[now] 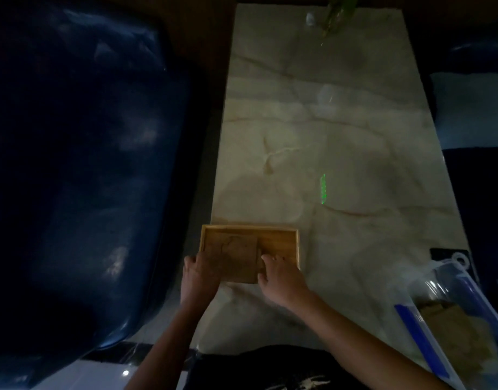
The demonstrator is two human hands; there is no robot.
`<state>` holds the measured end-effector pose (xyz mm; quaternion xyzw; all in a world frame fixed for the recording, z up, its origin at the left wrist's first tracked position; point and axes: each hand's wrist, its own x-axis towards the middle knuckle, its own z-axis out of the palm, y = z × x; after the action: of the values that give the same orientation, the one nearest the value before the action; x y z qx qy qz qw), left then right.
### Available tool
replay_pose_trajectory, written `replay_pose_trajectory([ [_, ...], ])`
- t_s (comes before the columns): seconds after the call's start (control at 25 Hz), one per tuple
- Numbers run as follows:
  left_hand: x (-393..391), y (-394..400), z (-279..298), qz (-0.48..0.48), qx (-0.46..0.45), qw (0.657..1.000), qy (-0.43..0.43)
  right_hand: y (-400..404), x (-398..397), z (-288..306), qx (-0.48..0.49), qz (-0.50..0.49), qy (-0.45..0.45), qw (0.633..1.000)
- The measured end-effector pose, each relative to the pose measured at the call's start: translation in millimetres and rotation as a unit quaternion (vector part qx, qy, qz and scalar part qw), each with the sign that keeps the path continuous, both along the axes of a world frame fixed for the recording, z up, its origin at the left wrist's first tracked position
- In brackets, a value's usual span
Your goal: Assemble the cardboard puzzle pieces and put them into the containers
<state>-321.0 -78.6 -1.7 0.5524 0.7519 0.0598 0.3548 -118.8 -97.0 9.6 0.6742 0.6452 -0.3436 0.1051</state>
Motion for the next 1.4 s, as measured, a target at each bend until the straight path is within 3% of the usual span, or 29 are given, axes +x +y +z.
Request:
replay_pose_trajectory([
  [0.16, 2.9, 6.5, -6.8, 0.006, -0.029, 0.999, 0.015, 12.1, -6.6, -8.6, -0.007, -0.053, 0.004, 0.999],
  [0.24, 6.6, 8.5, -9.0, 0.017, -0.038, 0.999, 0.017, 16.2, -10.7, -11.2, -0.018, -0.152, 0.04, 0.987],
  [0.4, 14.0, 16.6, -17.7, 0.052, -0.067, 0.996, 0.018, 28.9, -21.5, -18.4, -0.091, -0.368, 0.138, 0.915],
  [0.6, 19.5, 22.2, -24.1, 0.066, -0.07, 0.995, 0.036, 38.8, -26.6, -35.7, -0.12, -0.443, 0.165, 0.873],
  [0.92, 11.1, 28.8, -26.4, 0.076, -0.07, 0.995, 0.012, 50.6, -16.7, -39.3, -0.218, -0.431, 0.23, 0.845],
  [1.04, 4.2, 30.5, -27.6, 0.118, -0.097, 0.987, -0.043, 51.8, -11.8, -37.6, -0.234, -0.418, 0.242, 0.844],
  [1.16, -3.0, 34.5, -22.8, 0.179, -0.155, 0.957, -0.17, 56.1, 4.1, -31.2, -0.243, -0.357, 0.247, 0.867],
  [1.28, -11.9, 44.3, -10.6, 0.162, -0.2, 0.93, -0.263, 63.8, 22.0, -18.8, -0.237, -0.306, 0.286, 0.876],
  [1.4, -17.2, 51.5, -4.5, 0.088, -0.196, 0.938, -0.271, 70.2, 32.8, -2.9, -0.172, -0.177, 0.222, 0.943],
])
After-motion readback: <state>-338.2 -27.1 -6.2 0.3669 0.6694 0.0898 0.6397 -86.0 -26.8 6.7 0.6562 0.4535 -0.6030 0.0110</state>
